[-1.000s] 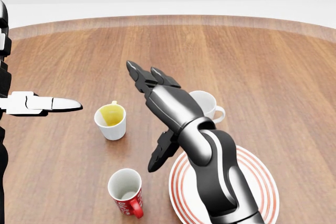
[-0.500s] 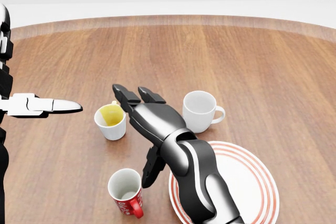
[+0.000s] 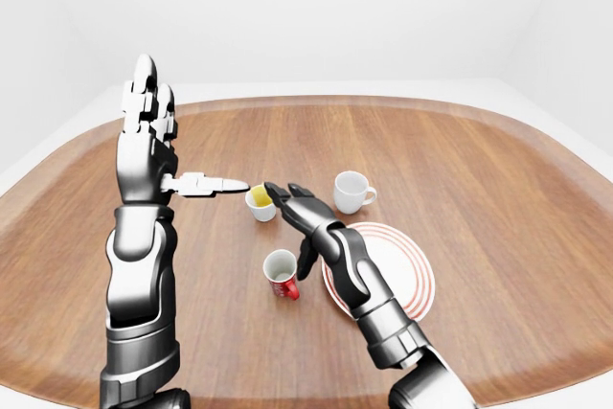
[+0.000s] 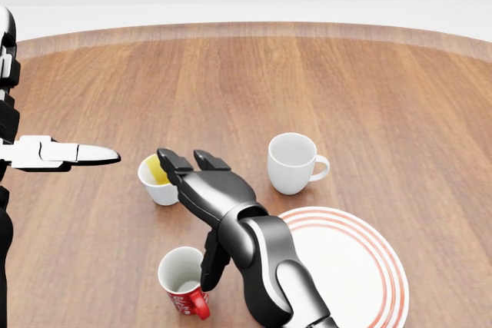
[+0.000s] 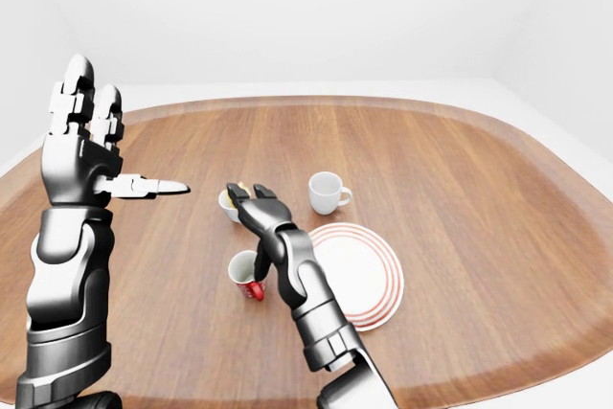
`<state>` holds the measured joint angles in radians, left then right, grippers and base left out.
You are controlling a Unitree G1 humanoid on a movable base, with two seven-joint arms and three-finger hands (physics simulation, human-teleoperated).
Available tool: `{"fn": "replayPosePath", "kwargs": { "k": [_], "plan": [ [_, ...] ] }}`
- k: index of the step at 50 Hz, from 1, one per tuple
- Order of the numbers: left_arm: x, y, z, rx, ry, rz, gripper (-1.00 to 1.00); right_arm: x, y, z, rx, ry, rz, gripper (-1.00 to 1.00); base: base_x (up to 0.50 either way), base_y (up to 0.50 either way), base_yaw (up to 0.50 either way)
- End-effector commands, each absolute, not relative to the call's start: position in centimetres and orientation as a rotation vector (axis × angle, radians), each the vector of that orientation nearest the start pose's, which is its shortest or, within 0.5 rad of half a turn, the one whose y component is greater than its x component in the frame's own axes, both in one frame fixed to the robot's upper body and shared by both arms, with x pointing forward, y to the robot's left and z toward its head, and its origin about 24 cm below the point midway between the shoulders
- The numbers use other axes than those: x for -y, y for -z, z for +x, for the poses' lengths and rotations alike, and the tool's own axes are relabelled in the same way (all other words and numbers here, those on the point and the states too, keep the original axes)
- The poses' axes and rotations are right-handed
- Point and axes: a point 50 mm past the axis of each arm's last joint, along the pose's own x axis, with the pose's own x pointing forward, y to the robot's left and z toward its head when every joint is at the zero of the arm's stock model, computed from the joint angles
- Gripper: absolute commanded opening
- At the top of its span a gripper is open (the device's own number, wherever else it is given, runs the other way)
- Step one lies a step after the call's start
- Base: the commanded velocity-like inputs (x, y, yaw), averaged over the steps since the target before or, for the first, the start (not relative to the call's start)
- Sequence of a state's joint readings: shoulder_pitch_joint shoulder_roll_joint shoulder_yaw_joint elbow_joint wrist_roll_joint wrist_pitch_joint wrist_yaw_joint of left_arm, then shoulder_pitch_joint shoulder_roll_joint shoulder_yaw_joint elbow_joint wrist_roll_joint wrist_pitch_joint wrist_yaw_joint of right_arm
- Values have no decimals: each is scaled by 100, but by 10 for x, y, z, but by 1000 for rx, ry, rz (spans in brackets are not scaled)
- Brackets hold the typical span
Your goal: Pick up the red mug and put it on the plate
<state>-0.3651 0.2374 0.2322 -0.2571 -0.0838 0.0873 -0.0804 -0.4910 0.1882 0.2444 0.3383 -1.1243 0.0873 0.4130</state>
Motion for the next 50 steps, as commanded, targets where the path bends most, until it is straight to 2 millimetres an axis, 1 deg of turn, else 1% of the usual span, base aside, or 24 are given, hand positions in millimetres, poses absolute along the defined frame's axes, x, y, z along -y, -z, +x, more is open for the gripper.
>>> {"fn": "replayPosePath", "kwargs": {
  "k": [1, 8, 13, 27, 40, 50],
  "plan": [
    [-206, -203, 285, 551, -45, 148, 100, -3, -67, 314, 22, -645, -1131, 100, 0, 0, 0],
    [-207, -202, 284, 549, -48, 148, 100, -5, -53, 316, -20, -652, -1134, 100, 0, 0, 0],
    [-207, -203, 283, 551, -51, 145, 100, -7, -46, 316, -42, -661, -1134, 100, 0, 0, 0],
    [-208, -199, 284, 536, -52, 140, 100, -15, -32, 317, -78, -678, -1146, 100, 0, 0, 0],
    [-210, -197, 284, 529, -54, 136, 100, -27, -22, 312, -101, -705, -1149, 100, 0, 0, 0],
    [-210, -196, 285, 525, -54, 134, 100, -29, -12, 311, -133, -705, -1151, 100, 0, 0, 0]
  ]
}}
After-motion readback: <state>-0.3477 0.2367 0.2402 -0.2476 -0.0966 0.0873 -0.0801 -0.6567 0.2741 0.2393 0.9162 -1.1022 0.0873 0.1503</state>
